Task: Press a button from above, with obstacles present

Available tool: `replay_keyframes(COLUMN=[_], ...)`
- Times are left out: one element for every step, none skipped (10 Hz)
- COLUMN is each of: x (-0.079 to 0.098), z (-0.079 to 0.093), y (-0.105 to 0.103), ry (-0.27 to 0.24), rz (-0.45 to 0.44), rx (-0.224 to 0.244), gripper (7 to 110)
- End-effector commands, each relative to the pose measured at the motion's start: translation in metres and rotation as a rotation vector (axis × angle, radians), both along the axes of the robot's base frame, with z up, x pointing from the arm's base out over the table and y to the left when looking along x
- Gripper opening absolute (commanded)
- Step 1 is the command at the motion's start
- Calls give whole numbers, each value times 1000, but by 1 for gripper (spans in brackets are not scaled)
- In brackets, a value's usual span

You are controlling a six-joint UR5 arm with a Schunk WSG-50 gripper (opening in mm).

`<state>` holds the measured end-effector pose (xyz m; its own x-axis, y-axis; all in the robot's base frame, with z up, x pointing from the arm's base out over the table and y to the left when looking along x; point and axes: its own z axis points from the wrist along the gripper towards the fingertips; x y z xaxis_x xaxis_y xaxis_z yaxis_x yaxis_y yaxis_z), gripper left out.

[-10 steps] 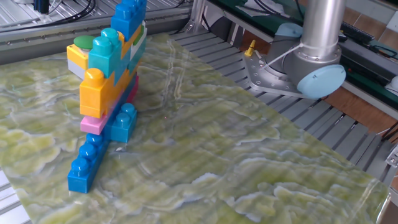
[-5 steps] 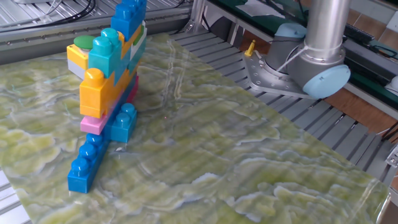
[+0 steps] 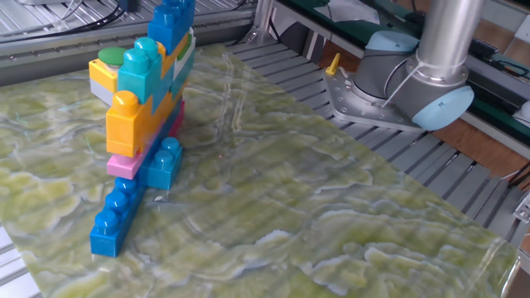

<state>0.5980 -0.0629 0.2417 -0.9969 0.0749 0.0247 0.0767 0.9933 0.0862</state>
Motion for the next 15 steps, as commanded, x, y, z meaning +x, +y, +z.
replay_keyframes(x=[-14,-16,-18,-21,-23,-25,-24,-18,-17,-21,-20,-18,-19,-24,-27], z=[-2,-8,-14,-23,-30,-36,-38,-40,-42,-46,-52,-61,-70,-79,-86], y=[37,39,41,42,47,48,50,52,52,52,54,55,59,60,59], ry=[18,11,0,-16,-27,-33,-38,-59,-63,-51,-52,-57,-60,-46,-40], rz=[-91,-97,-102,-107,-117,-129,-134,-125,-116,-75,-53,-27,7,32,48], rx=[61,42,22,-6,-10,-25,-22,-19,-22,-33,-34,-48,-52,-61,-76], gripper=[7,7,7,7,7,7,7,7,7,7,7,7,7,7,7])
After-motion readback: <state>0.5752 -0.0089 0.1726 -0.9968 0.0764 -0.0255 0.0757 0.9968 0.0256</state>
